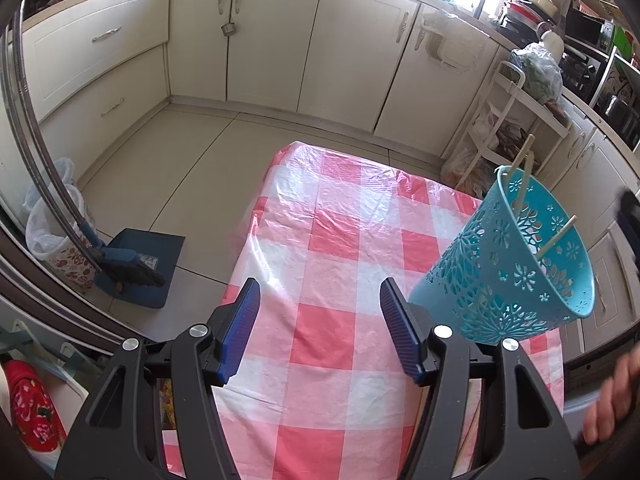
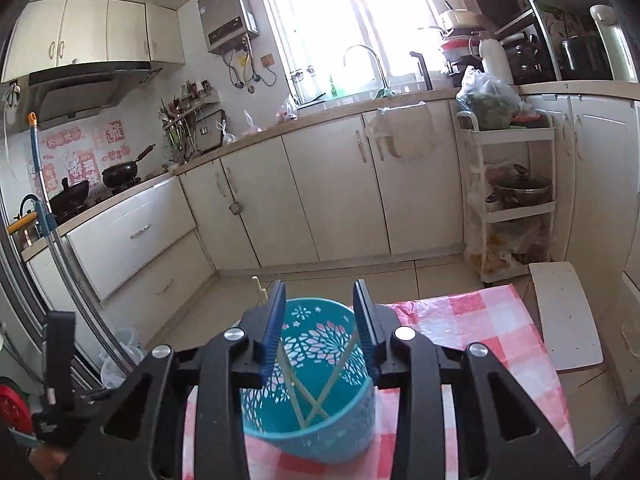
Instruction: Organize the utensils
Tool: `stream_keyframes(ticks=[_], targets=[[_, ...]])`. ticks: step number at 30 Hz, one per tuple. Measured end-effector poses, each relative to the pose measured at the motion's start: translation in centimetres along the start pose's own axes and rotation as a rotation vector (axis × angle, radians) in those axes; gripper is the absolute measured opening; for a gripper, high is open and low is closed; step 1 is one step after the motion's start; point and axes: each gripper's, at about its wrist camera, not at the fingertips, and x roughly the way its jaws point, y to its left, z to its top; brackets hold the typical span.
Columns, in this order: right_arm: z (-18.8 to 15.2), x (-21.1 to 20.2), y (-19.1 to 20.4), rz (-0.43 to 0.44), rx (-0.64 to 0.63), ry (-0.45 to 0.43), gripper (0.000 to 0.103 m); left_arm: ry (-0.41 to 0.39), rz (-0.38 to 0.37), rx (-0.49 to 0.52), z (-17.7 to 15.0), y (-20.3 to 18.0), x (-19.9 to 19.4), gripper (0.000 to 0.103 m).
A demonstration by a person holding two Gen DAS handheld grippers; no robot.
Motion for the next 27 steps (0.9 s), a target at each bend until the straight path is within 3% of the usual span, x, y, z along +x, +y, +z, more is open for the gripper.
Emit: stream_keyframes(ticks=[3, 7, 10, 19, 27], targets=[[-2.8, -3.0, -0.6, -0.018, -0.013, 0.075, 0.037, 0.002, 0.007, -0.007, -0.1, 0.3, 0.1, 0.059], [-10.2, -3.4, -1.7, -0.062, 0.005, 0.354, 0.035, -0.002, 0.015, 0.009, -0.5, 0.2, -0.1, 0.059], [-13.9, -2.5, -2.6, -0.088, 0.062, 0.469, 0.033, 0.01, 0.02, 0.028, -1.2, 0.1, 0.0, 0.059], [-16.8, -0.5, -2.5, -0.168, 0.022, 0.502, 0.033, 0.023, 0.032, 0.053, -2.2, 1.3, -0.3, 0.06], [-16.9, 0.2, -2.2, -0.183, -0.022, 0.505, 0.033, 0.003, 0.034, 0.089, -2.2, 0.6, -0.9, 0.063]])
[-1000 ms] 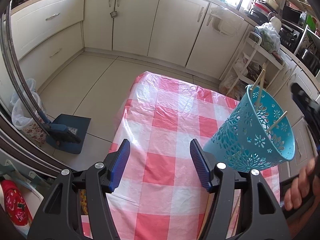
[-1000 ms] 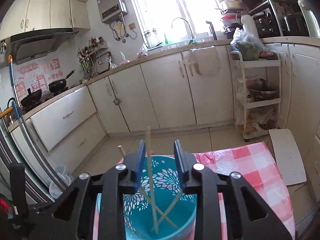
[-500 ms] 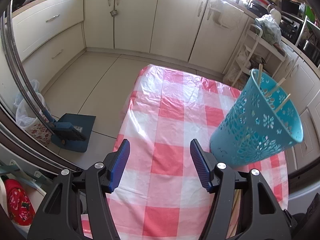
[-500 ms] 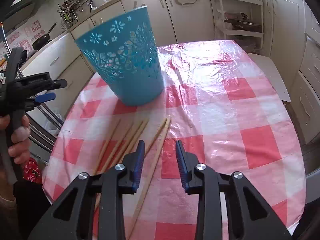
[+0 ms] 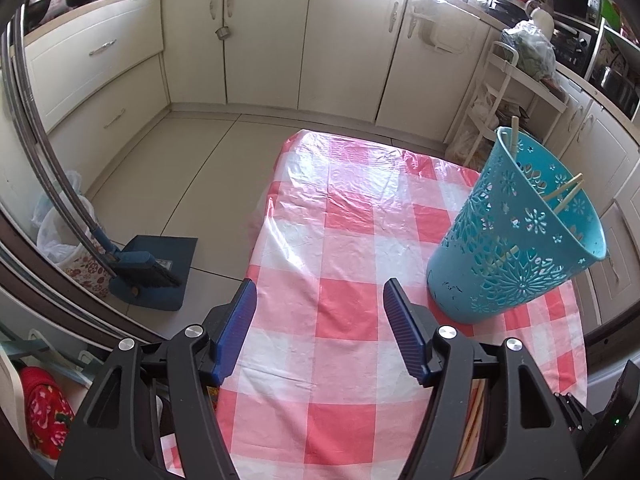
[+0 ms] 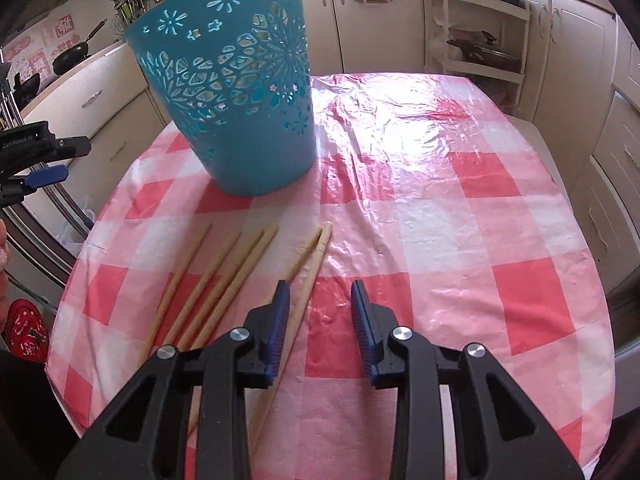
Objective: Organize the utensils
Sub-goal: 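Bring the open right tool back down to the loose chopsticks, then close the left tool on a bamboo chopstick while the right tool grasps another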
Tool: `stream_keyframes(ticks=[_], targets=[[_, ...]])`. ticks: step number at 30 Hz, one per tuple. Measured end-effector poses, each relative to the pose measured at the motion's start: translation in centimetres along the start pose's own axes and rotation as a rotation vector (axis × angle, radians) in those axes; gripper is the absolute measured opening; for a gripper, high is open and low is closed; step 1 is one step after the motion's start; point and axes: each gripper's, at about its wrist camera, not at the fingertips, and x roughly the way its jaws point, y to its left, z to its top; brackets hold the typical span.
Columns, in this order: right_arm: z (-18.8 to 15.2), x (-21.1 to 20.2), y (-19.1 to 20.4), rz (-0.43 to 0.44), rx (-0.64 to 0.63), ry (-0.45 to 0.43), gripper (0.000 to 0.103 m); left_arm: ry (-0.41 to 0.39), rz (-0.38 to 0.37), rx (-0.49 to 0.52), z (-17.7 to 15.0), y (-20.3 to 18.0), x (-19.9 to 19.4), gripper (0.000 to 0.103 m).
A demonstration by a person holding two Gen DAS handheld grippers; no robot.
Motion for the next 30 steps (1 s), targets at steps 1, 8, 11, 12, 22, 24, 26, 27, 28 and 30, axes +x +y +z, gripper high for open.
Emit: stream_keyframes(ticks=[1, 8, 11, 12, 22, 24, 26, 27, 28, 30], targets=[[0.1, 0.1, 0.1, -0.003, -0.005, 0.0, 0.033, -0.002, 0.003, 0.011, -0.1, -0.2, 0.0, 0.064], [0.5, 0.4, 0.5, -0.011, -0.062, 0.011, 0.018, 0.01, -0.014, 0.05, -0.8, -1.0, 0.0, 0.074], [0.5, 0.4, 0.4, 0.013, -0.087, 0.028, 0.01, 0.026, -0.032, 0.07, -2.1, -2.1, 0.2, 0.076], [0.4, 0.3, 0.3, 0.024, -0.09, 0.034, 0.009, 0.041, -0.039, 0.076, -2.9, -2.6, 0.4, 0.076], [-0.2, -0.2, -0.6, 0.095, -0.047, 0.028, 0.009, 0.144, -0.058, 0.206, -8.2, -7.6, 2.4, 0.076], [-0.2, -0.2, -0.7, 0.104, -0.039, 0.027, 0.009, 0.149, -0.051, 0.221, -8.3, -8.1, 2.8, 0.076], [-0.1, -0.1, -0.8, 0.109, -0.031, 0.025, 0.009, 0.15, -0.044, 0.232, -8.4, -8.6, 3.2, 0.076], [-0.1, -0.1, -0.9, 0.11, -0.029, 0.023, 0.009, 0.153, -0.044, 0.235, -8.4, -8.8, 3.3, 0.076], [-0.1, -0.1, -1.0, 0.109, -0.03, 0.022, 0.009, 0.156, -0.046, 0.238, -8.4, -9.1, 3.5, 0.076], [0.0, 0.0, -0.9, 0.105, -0.036, 0.019, 0.009, 0.16, -0.044, 0.249, -8.4, -9.5, 3.8, 0.076]])
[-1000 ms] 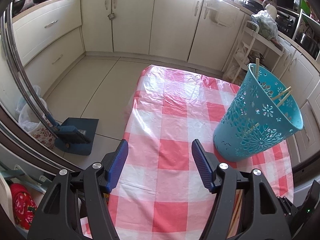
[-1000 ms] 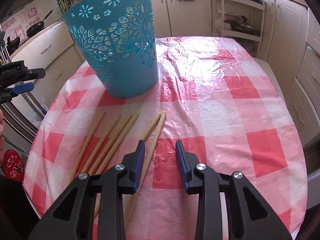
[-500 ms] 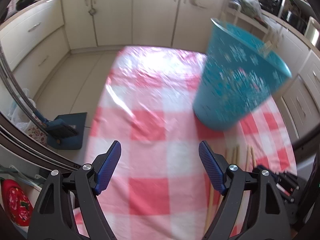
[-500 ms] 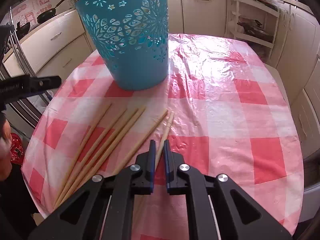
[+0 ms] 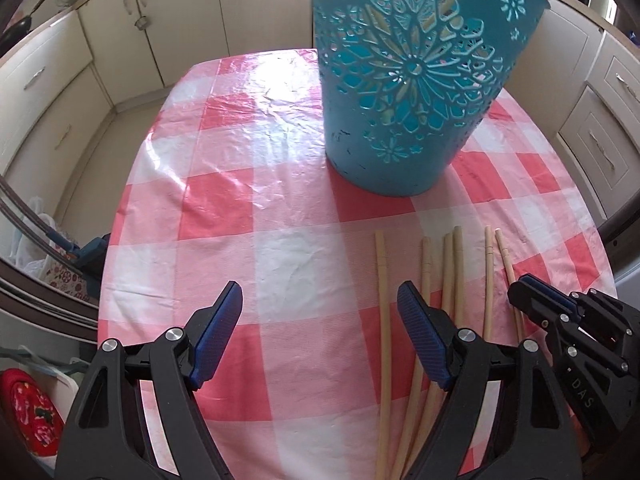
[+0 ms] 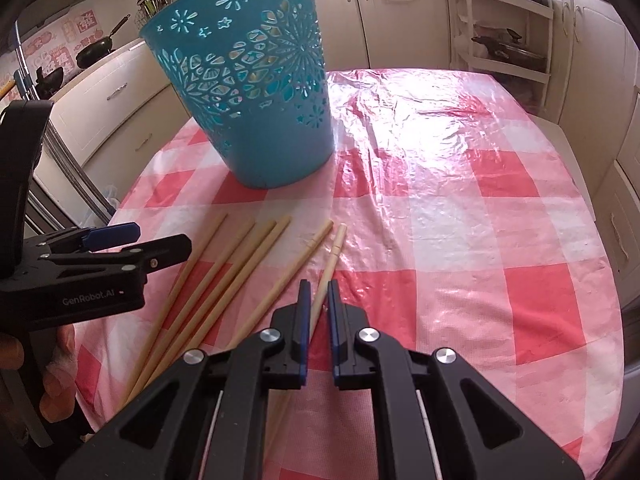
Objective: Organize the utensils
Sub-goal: 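Close the left tool on a bamboo chopstick while the right tool grasps another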
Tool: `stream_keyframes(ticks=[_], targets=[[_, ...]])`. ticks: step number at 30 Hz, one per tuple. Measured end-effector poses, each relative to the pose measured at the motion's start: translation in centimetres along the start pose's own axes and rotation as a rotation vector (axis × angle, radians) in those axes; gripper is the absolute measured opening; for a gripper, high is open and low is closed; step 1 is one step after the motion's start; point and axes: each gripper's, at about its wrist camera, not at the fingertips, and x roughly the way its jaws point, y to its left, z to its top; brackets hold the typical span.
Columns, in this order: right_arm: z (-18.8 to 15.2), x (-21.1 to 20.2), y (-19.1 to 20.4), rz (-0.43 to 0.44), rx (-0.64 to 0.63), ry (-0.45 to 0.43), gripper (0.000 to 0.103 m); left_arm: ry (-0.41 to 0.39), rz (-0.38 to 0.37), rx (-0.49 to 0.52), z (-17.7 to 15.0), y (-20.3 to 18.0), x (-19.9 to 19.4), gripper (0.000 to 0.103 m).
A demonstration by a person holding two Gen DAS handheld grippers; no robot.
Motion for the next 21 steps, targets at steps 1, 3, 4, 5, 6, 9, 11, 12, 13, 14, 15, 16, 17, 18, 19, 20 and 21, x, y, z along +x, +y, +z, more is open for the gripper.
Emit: stream_keyframes(ticks=[1, 3, 4, 5, 6, 9, 11, 12, 13, 14, 15, 16, 17, 18, 19, 20, 21], targets=[[0.0, 0.0, 0.0, -0.002, -0.004, -0.001, 0.009, 0.002, 0.004, 0.008, 0.1, -0.3, 0.2, 0.076], [0.0, 0.0, 0.1, -0.007, -0.011, -0.003, 0.009, 0.006, 0.009, 0.025, 0.1, -0.9, 0.5, 0.074], [0.0, 0.1, 0.1, -0.009, -0.013, -0.004, 0.009, 0.01, 0.011, 0.033, 0.2, -1.1, 0.7, 0.073], [0.0, 0.1, 0.2, -0.011, -0.017, -0.005, 0.009, 0.015, 0.019, 0.042, 0.2, -1.3, 0.8, 0.07], [0.0, 0.1, 0.2, -0.013, -0.021, -0.006, 0.009, 0.019, 0.028, 0.049, 0.2, -1.5, 1.0, 0.066], [0.0, 0.1, 0.3, -0.013, -0.032, -0.007, 0.009, 0.012, 0.028, 0.04, 0.3, -1.5, 0.8, 0.054], [0.1, 0.2, 0.5, -0.002, -0.038, -0.006, 0.009, 0.007, 0.033, 0.016, 0.3, -1.1, 0.7, 0.043], [0.0, 0.2, 0.6, 0.011, -0.041, -0.004, 0.009, 0.002, 0.037, -0.005, 0.3, -0.7, 0.6, 0.034], [0.0, 0.2, 0.7, 0.023, -0.041, -0.003, 0.009, -0.002, 0.043, -0.018, 0.2, -0.6, 0.5, 0.03], [0.0, 0.2, 0.9, 0.029, -0.043, -0.001, 0.009, -0.005, 0.045, -0.028, 0.2, -0.4, 0.5, 0.025], [0.0, 0.3, 1.0, 0.028, -0.047, 0.001, 0.009, -0.007, 0.047, -0.039, 0.1, -0.3, 0.4, 0.023], [0.0, 0.3, 1.1, 0.024, -0.049, 0.003, 0.009, -0.009, 0.049, -0.041, 0.1, -0.3, 0.3, 0.023], [0.0, 0.3, 1.1, 0.023, -0.046, 0.003, 0.009, -0.01, 0.053, -0.038, 0.0, -0.4, 0.3, 0.023], [0.1, 0.4, 1.0, 0.025, -0.043, 0.003, 0.009, -0.01, 0.058, -0.033, 0.0, -0.5, 0.3, 0.023], [0.1, 0.4, 1.0, 0.024, -0.042, 0.002, 0.009, -0.01, 0.062, -0.032, 0.0, -0.6, 0.2, 0.023], [0.1, 0.4, 1.0, 0.022, -0.041, 0.001, 0.009, -0.009, 0.064, -0.033, 0.0, -0.7, 0.2, 0.024], [0.1, 0.4, 1.0, 0.021, -0.04, 0.0, 0.009, -0.008, 0.068, -0.035, 0.0, -0.7, 0.2, 0.025]])
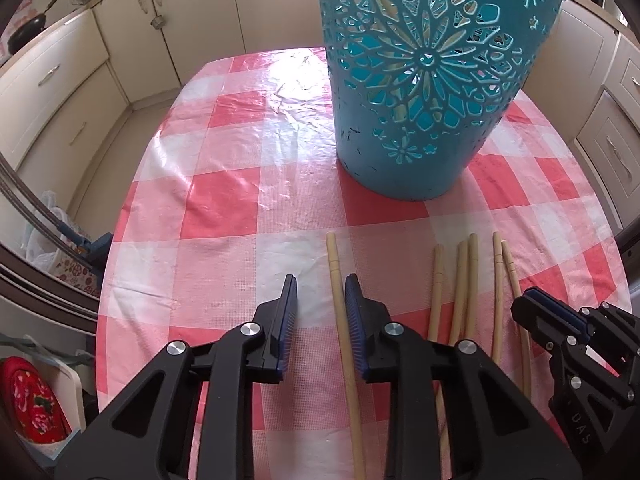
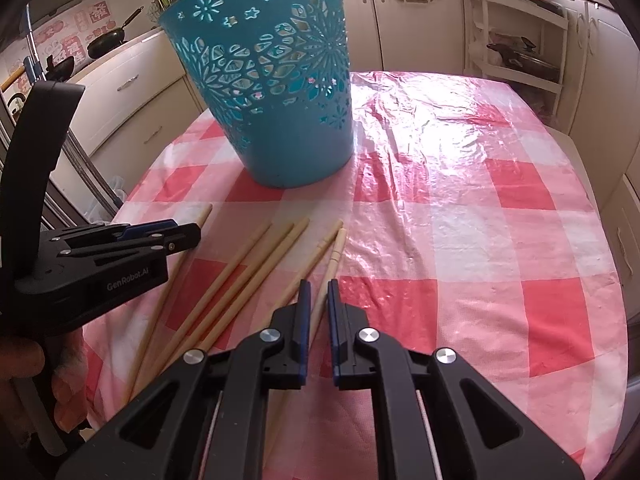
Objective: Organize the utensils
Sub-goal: 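Close the left tool on a bamboo chopstick while the right tool grasps another, then lift the chopstick with the left tool and drop it into the basket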
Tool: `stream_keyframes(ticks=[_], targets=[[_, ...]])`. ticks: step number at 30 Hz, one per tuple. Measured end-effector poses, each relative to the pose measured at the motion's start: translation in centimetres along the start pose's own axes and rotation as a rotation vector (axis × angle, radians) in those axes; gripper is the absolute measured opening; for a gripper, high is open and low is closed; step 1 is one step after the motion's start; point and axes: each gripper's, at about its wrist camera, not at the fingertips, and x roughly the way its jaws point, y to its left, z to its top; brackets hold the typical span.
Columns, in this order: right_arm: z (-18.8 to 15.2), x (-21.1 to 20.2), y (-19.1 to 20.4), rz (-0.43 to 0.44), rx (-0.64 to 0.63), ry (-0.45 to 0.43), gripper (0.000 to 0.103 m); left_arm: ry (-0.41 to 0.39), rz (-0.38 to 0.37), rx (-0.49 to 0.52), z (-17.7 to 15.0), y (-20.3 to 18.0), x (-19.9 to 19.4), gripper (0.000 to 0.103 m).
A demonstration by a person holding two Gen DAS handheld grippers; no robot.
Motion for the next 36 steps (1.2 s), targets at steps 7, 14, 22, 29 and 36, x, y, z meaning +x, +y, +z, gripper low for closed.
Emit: stream_keyframes(ticks=[7, 14, 22, 29, 36], targets=[[0.0, 0.0, 0.1, -0.012, -0.011, -0.002, 0.009, -0.004, 0.002, 0.0, 0.2, 0.2, 0.5, 0.027], [0.2, 0.2, 0.1, -0.011, -0.009, 0.004, 0.009, -0.012, -0.004, 0.001, 0.3, 0.3, 0.6, 0.03], [0.2, 0.4, 0.5, -0.029, -0.046, -0.003, 0.009, -0.016, -0.045, 0.022, 0.4, -0.6, 0.5, 0.005], [0.1, 0.3, 0.3, -0.024, -0.038, -0.009, 0.008, -0.055, -0.058, 0.01, 0.3, -0.3, -0.9, 0.005], [0.0, -0.2, -1.3, 0.037, 0.06, 0.009, 0.006, -0.122, -0.065, -0.009, -0.1, 0.6, -4.2, 0.005]])
